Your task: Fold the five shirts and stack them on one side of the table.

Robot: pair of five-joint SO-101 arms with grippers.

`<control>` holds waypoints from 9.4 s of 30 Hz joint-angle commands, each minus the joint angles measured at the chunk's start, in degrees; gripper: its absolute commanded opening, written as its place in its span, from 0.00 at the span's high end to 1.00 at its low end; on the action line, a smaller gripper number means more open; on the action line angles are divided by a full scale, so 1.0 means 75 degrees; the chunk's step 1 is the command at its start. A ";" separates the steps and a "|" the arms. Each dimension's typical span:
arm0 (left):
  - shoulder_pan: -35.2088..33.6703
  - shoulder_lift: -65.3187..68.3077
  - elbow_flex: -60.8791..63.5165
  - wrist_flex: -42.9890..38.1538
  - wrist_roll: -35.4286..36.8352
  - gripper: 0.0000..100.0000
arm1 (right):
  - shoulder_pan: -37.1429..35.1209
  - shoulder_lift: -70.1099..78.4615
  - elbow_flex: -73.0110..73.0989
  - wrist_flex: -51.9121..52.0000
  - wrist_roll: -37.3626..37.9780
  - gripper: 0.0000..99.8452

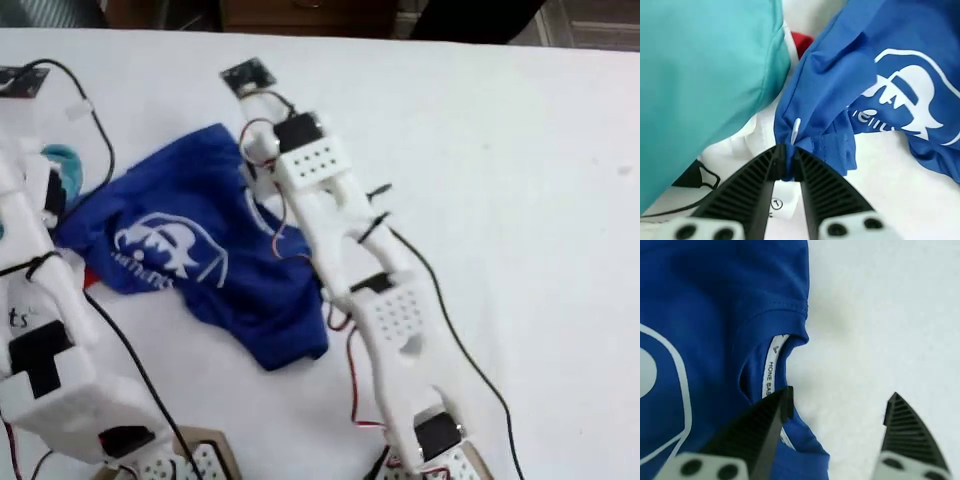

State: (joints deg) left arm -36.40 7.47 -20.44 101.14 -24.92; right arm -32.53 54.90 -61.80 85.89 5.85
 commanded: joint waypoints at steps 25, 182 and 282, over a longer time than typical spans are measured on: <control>0.1571 -0.0481 -0.0064 0.0117 -0.0035 0.97 | 0.0428 0.1823 -0.3950 0.2092 -0.0785 0.98; 0.2251 -0.1993 0.5339 -0.1805 -0.0305 0.97 | 0.1612 0.0205 0.0891 0.0615 -0.0199 0.89; 0.2485 0.2110 0.2303 -0.1278 0.0703 0.97 | 0.1952 -0.0299 0.0504 -0.0545 0.0785 0.98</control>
State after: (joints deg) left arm -17.32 23.47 -1.19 91.12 -20.09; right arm -18.99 53.49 -53.01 81.23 11.47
